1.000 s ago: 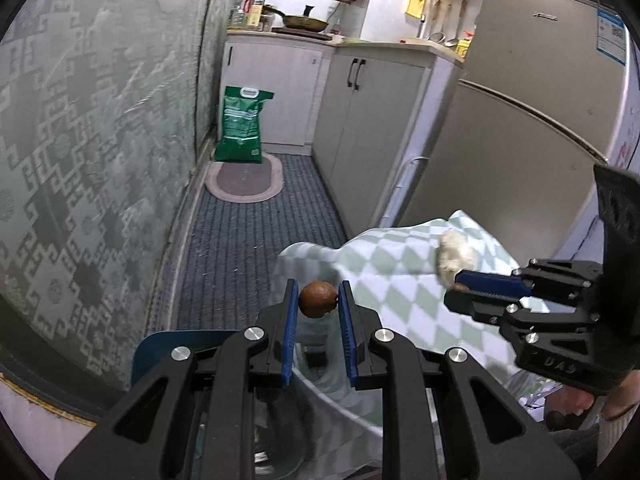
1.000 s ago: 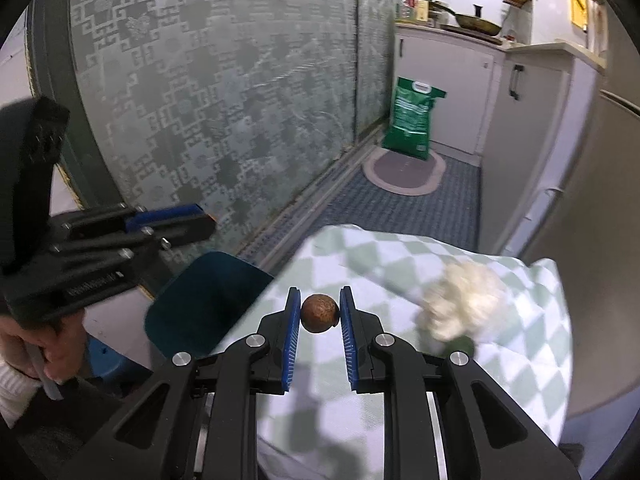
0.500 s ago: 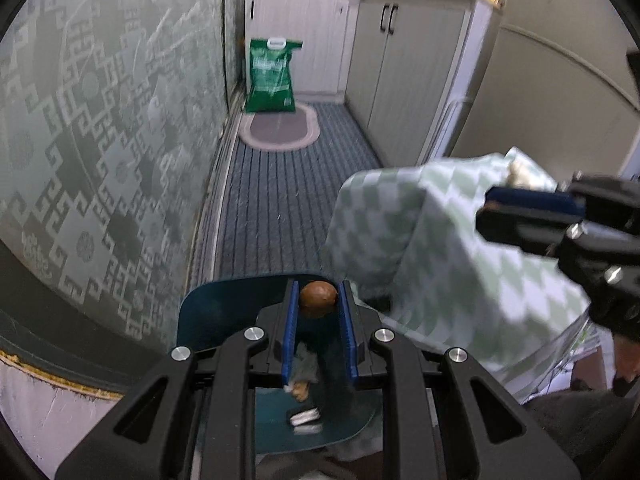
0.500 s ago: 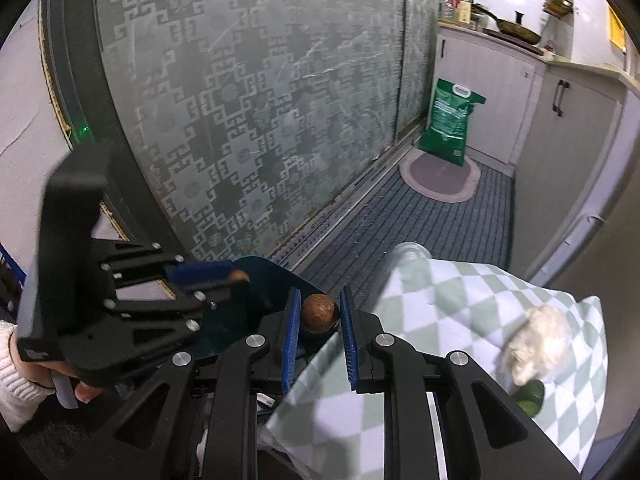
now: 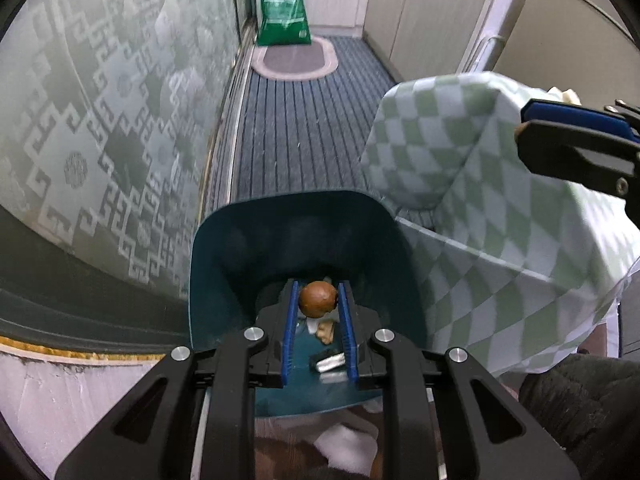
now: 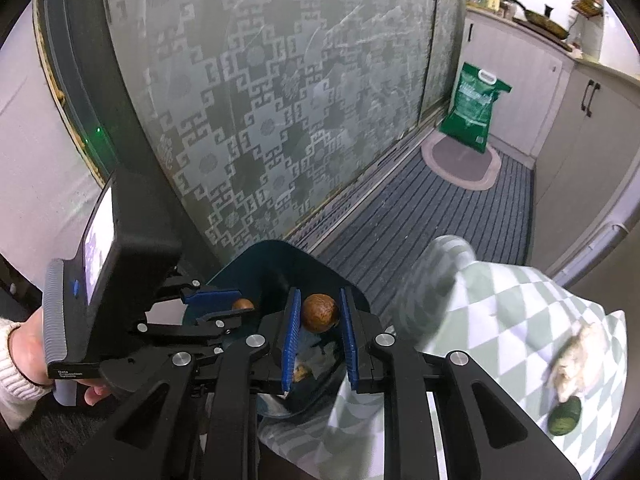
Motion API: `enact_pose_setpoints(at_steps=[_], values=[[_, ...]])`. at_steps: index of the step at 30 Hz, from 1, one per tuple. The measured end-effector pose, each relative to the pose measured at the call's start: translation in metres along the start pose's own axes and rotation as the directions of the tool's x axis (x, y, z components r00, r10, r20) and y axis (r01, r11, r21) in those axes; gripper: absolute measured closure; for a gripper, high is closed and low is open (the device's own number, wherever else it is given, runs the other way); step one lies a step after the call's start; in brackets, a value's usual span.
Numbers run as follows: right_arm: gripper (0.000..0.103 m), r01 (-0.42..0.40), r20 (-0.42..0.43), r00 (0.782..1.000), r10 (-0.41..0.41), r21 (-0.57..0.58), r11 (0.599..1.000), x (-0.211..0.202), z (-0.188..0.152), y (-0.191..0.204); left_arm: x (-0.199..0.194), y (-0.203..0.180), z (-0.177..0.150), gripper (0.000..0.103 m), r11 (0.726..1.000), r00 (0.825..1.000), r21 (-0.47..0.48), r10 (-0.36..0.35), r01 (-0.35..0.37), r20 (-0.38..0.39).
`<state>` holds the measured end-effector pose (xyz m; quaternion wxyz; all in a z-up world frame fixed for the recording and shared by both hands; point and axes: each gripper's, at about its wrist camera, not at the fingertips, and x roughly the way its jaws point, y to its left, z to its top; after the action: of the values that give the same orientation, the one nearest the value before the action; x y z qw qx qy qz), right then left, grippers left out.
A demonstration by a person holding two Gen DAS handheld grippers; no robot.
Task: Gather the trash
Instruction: 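Open the left gripper to drop its nut in the bin while the right gripper drops its nut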
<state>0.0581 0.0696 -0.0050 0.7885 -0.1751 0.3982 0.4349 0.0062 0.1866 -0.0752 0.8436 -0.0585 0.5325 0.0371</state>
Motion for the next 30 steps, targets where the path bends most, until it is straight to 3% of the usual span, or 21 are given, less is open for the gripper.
enact_pose_setpoints(at_steps=[10,14,22,30], values=[[0.083,-0.003,-0.069,0.998,0.002,-0.013,1.0,0.025,-0.001,0.013,0.011,0.016,-0.007,0.079,1.0,0.998,-0.025,0.009,-0.01,-0.058],[0.083,-0.007,-0.084,0.996,0.006,-0.013,1.0,0.031,0.001,0.016,0.006,0.019,-0.006,0.079,0.999,0.999,-0.023,0.022,-0.022,-0.03],[0.083,-0.003,-0.13,0.991,0.001,-0.014,1.0,0.049,0.001,0.02,-0.028,0.015,0.002,0.087,0.999,0.991,-0.01,0.048,-0.047,0.123],[0.083,-0.003,-0.157,0.988,0.001,-0.012,1.0,0.059,-0.002,0.02,-0.07,0.017,0.008,0.092,0.997,0.947,-0.056,0.075,-0.06,0.314]])
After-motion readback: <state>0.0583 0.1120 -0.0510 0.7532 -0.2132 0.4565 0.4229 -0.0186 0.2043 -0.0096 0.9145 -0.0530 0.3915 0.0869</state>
